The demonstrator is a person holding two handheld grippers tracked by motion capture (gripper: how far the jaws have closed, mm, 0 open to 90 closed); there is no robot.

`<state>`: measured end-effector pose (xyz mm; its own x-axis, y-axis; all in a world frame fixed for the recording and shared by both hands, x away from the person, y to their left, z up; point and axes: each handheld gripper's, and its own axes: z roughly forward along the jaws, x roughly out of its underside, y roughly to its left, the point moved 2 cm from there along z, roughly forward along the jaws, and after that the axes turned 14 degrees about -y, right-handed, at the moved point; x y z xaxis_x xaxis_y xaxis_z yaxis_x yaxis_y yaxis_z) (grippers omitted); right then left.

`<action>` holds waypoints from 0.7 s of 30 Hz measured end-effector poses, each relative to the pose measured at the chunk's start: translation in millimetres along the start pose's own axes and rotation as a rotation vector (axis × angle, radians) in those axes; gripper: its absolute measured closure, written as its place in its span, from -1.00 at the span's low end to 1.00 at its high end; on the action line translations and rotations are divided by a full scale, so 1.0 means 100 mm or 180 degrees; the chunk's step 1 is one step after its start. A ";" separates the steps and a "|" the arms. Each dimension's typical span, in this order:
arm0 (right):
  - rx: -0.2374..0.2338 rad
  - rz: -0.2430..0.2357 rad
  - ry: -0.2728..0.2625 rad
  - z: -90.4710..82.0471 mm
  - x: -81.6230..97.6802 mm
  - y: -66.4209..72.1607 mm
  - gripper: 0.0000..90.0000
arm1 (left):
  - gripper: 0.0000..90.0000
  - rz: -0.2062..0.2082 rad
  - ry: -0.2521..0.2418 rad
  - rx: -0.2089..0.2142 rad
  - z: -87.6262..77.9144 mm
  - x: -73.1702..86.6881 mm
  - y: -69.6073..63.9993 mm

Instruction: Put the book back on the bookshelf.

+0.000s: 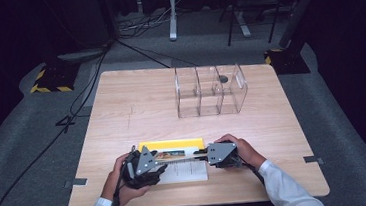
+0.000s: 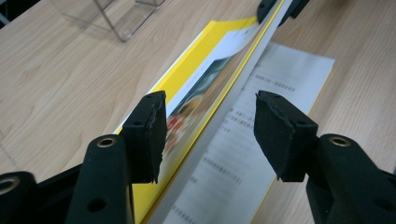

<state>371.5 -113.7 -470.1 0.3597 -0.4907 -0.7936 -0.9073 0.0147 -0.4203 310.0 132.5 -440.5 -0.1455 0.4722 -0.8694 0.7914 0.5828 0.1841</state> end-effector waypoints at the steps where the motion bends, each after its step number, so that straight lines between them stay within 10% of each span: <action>1: -0.0010 -0.0006 -0.0002 0.01 -0.01 0.00 0.86 | 0.00 0.0000 -0.0004 0.0007 0.03 -0.03 -0.03; 17: 0.0012 0.0038 -0.0043 0.04 -0.07 0.02 0.86 | -0.19 0.0073 0.0369 -0.0199 0.47 -0.03 -0.16; 21: 0.0018 0.0035 -0.0046 0.04 -0.11 0.01 0.86 | 0.11 0.0199 0.0420 -0.0364 0.45 -0.04 -0.13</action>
<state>367.5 -105.0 -463.9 0.3529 -0.4779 -0.8044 -0.9100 0.0248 -0.4139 326.7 93.1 -460.2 -0.1807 0.5881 -0.7883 0.7298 0.6175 0.2934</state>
